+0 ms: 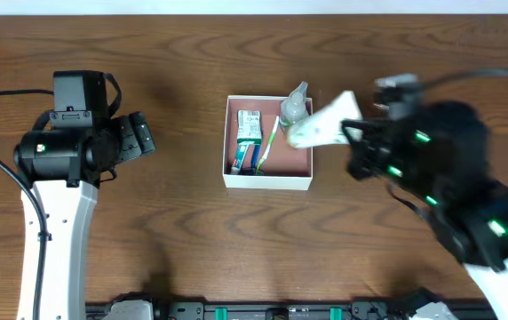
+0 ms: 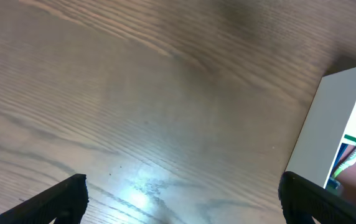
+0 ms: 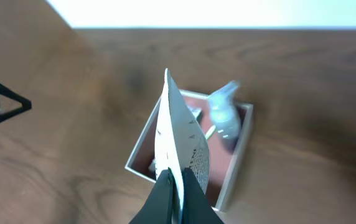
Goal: Pack container
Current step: 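Lower the lotion tube into the box and open right gripper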
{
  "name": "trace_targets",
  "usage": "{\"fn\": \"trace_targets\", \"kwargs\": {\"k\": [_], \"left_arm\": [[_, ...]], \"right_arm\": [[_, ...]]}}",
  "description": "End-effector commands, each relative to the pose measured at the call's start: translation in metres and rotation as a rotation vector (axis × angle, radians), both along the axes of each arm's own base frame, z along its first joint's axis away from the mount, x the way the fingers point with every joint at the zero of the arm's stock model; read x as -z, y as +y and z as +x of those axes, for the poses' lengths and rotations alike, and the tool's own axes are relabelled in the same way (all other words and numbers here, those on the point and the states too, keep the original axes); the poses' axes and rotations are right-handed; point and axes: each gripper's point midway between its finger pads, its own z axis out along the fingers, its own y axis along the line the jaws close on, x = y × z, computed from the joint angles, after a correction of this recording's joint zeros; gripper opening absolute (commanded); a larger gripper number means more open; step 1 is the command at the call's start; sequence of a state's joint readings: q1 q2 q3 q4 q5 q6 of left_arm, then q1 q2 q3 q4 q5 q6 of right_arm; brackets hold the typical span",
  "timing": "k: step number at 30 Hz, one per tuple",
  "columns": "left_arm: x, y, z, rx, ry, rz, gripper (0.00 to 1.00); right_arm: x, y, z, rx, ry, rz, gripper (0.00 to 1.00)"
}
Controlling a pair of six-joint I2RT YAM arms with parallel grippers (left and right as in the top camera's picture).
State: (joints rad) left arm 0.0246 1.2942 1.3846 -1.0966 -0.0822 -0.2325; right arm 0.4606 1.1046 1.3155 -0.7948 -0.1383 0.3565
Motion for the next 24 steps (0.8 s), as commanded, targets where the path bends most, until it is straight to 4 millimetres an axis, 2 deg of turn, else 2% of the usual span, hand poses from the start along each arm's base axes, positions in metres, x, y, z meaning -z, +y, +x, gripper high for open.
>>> {"fn": "trace_targets", "kwargs": {"k": [1, 6, 10, 14, 18, 19, 20, 21, 22, 24], "left_arm": [[-0.002, 0.003, 0.000, -0.011, -0.004, 0.007, 0.98], [-0.002, 0.003, 0.000, -0.011, -0.004, 0.007, 0.98], [-0.002, 0.003, 0.000, -0.011, -0.004, 0.007, 0.98], [-0.002, 0.003, 0.000, -0.011, -0.004, 0.007, 0.98], [-0.002, 0.003, 0.000, -0.011, -0.004, 0.007, 0.98], [-0.002, 0.003, 0.000, -0.011, -0.004, 0.006, 0.98], [-0.002, 0.003, 0.000, -0.011, -0.004, 0.007, 0.98], [-0.002, 0.003, 0.000, -0.011, -0.004, 0.007, 0.98], [-0.002, 0.003, 0.000, -0.011, -0.004, 0.007, 0.98], [-0.002, 0.003, 0.000, -0.011, -0.004, 0.007, 0.98]], "right_arm": [[0.018, 0.013, 0.023, 0.071, 0.038, -0.023, 0.01], [0.069, 0.026, 0.060, 0.122, 0.122, -0.106, 0.01], [0.108, 0.021, 0.075, 0.182, 0.191, -0.191, 0.01], [0.130, 0.025, 0.080, 0.175, 0.238, -0.222, 0.01], [0.136, 0.026, 0.079, 0.158, 0.247, -0.242, 0.01], [0.134, 0.028, 0.079, 0.142, 0.233, -0.247, 0.05], [0.131, 0.031, 0.079, 0.123, 0.215, -0.251, 0.17], [0.128, 0.034, 0.079, 0.109, 0.198, -0.252, 0.34], [0.124, 0.036, 0.078, 0.100, 0.185, -0.252, 0.41], [0.113, 0.038, 0.074, 0.081, 0.154, -0.248, 0.45]]}}
